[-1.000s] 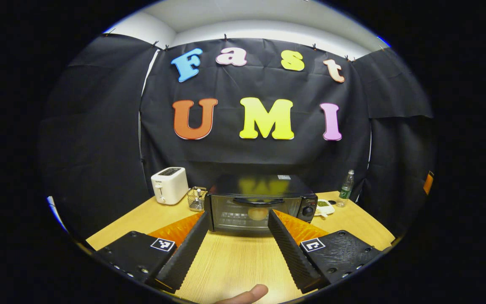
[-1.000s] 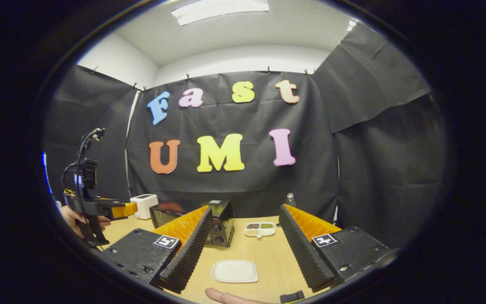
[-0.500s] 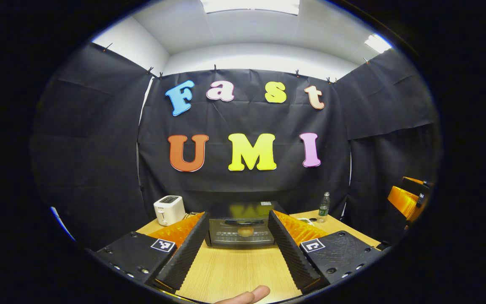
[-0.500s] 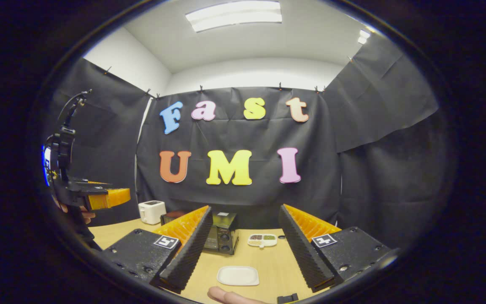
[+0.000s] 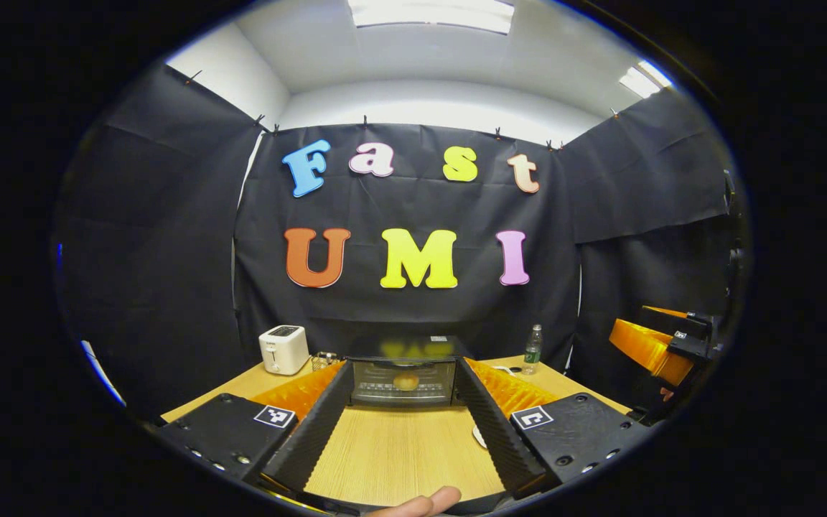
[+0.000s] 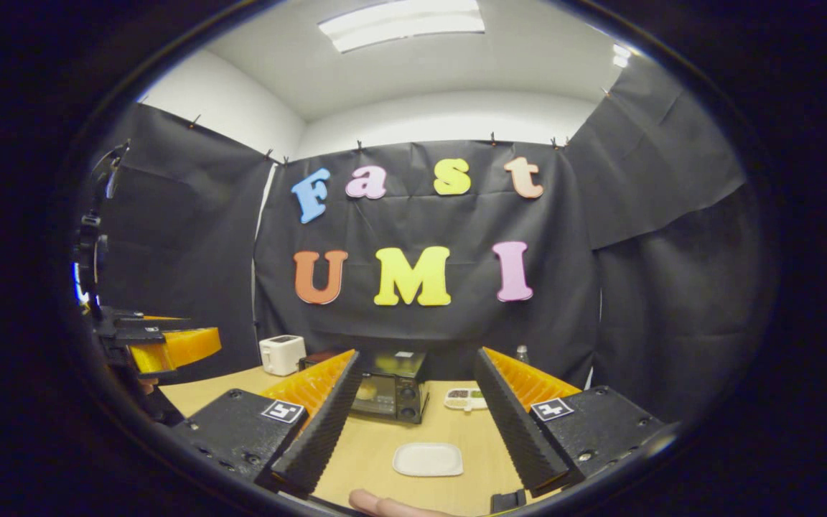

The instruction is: Open the electric oven with the left hand, put the food in, and close the electric oven.

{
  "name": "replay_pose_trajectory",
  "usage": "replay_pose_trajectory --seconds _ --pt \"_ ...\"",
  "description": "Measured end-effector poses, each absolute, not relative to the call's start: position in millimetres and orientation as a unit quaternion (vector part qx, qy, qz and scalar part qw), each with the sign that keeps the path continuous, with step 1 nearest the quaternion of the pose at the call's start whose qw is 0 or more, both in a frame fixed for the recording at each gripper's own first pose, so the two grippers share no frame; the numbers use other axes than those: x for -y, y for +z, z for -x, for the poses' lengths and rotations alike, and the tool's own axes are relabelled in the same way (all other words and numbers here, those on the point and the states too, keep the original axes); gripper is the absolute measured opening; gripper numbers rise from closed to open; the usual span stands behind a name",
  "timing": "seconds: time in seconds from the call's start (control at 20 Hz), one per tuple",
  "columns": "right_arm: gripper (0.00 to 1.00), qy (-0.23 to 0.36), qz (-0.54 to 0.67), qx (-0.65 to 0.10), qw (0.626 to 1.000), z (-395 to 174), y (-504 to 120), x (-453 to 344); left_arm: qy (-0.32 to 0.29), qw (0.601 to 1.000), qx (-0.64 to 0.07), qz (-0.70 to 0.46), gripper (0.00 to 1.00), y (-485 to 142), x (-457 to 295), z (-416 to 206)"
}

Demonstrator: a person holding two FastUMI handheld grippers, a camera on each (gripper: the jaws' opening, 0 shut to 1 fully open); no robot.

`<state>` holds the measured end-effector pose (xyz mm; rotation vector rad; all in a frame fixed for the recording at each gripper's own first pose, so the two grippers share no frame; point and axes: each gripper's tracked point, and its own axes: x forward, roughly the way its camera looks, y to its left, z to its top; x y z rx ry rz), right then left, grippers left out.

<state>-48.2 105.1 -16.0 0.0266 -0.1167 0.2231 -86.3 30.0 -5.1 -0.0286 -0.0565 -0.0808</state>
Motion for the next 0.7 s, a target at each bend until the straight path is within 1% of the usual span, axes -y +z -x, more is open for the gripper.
replay_pose_trajectory --seconds 0.05,0.7 --pt "0.96 0.110 -0.015 0.057 0.992 48.0 -16.7 -103.7 -0.037 0.999 0.030 0.012 0.94 -3.0 -32.3 85.5" --pt "0.96 0.108 -0.011 0.044 0.993 40.6 -26.0 -97.4 -0.033 0.999 0.007 0.018 0.94 -16.2 -28.8 80.2"
